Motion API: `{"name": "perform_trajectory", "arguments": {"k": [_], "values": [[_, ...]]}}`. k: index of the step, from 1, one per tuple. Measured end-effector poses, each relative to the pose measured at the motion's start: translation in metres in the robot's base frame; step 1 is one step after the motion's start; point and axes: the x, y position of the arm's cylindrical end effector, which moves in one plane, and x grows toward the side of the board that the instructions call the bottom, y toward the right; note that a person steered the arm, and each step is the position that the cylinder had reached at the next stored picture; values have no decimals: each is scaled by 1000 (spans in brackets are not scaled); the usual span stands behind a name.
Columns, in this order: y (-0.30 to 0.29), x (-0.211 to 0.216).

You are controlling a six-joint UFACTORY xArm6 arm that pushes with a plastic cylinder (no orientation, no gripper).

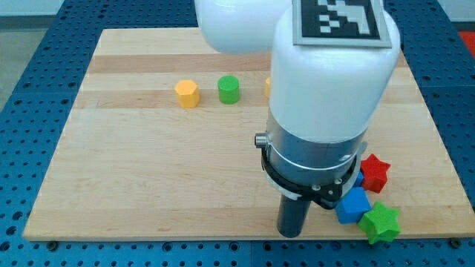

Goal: Push the green star into a blue cube

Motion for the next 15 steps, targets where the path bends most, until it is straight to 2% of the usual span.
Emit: {"name": "perform_trajectory", "arguments": {"k": [1,2,3,4,5,6,7,8,9,10,12,13,15], "values": [[1,0],[2,-51],[6,-124],[21,-167],[21,-172],[21,-200],[32,-209],[62,-208],[125,-190],[181,-149],[174,-18],[166,-3],[151,0]]}}
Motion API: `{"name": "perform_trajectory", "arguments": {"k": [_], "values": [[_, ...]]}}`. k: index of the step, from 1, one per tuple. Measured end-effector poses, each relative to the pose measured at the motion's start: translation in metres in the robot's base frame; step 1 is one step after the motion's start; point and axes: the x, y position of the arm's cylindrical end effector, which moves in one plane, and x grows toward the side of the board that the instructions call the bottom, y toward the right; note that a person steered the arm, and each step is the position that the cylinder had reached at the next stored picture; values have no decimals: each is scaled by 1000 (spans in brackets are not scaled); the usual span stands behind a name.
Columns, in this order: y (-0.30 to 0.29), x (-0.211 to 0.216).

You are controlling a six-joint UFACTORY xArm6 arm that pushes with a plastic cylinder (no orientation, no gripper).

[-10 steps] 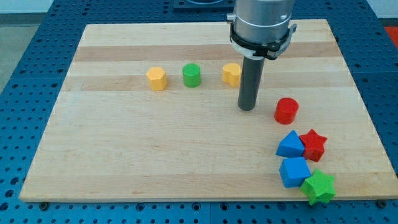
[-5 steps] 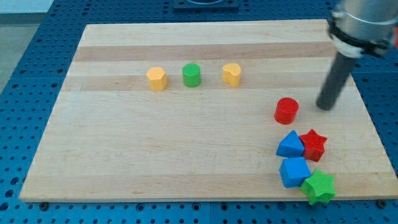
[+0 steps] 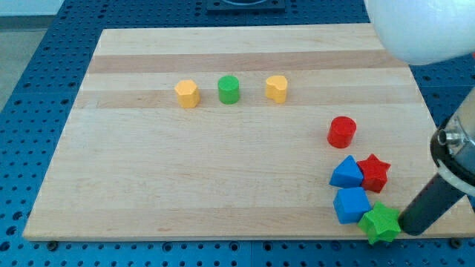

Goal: Push the green star into a blue cube

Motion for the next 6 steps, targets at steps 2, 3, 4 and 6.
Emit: {"name": "perform_trajectory", "arguments": {"k": [2,3,4,6], "values": [[-6,-1],[-6,-1],[-6,-2],[-6,-8]]}}
